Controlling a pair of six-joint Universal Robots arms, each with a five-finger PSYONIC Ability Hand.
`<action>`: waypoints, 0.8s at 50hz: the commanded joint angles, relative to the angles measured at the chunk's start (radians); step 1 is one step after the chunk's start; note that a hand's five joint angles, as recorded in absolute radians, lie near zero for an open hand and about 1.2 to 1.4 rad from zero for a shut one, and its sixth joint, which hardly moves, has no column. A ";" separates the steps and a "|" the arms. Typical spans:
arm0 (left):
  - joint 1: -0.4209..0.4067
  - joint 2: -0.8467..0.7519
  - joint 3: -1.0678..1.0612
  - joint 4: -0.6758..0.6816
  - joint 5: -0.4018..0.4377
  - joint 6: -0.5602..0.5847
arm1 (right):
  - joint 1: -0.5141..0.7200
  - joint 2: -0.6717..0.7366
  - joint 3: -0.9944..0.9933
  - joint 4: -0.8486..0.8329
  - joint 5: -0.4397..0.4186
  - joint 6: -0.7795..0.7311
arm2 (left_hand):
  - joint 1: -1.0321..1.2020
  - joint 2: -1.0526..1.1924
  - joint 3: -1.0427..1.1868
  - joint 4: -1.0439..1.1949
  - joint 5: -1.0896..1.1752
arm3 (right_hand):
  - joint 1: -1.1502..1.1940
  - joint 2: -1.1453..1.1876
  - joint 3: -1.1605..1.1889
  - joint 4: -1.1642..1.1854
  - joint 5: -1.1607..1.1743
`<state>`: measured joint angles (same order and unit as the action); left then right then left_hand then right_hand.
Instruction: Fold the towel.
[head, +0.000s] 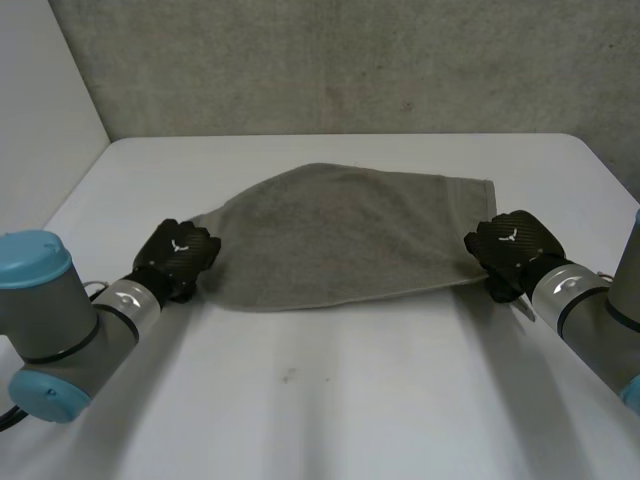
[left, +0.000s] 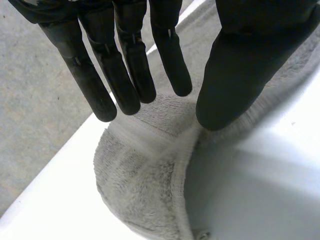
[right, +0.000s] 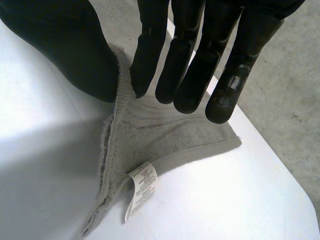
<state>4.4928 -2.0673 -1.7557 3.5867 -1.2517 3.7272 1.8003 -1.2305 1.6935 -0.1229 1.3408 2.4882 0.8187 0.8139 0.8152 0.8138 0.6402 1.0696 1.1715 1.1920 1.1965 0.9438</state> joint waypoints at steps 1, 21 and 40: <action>0.006 -0.045 0.013 0.004 -0.002 0.000 | -0.013 0.002 0.005 0.000 0.000 0.014 | -0.124 -0.119 -0.120 -0.119 -0.120 | 0.327 0.225 0.204 0.200 0.278; 0.049 -0.051 -0.001 0.006 -0.005 0.008 | -0.072 -0.026 -0.003 0.000 0.012 0.083 | -0.124 -0.119 -0.120 -0.119 -0.120 | 0.327 0.225 0.204 0.200 0.278; 0.051 -0.050 -0.011 -0.054 -0.003 0.007 | -0.068 -0.011 -0.006 -0.001 0.012 0.087 | -0.226 -0.222 -0.223 -0.221 -0.222 | 0.327 0.225 0.204 0.200 0.278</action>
<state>4.5422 -2.1186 -1.7651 3.5745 -1.2546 3.7347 1.7314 -1.2507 1.6901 -0.1242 1.3527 2.5770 0.5689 0.5682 0.5696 0.5685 0.3933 1.0696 1.1715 1.1920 1.1965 0.9438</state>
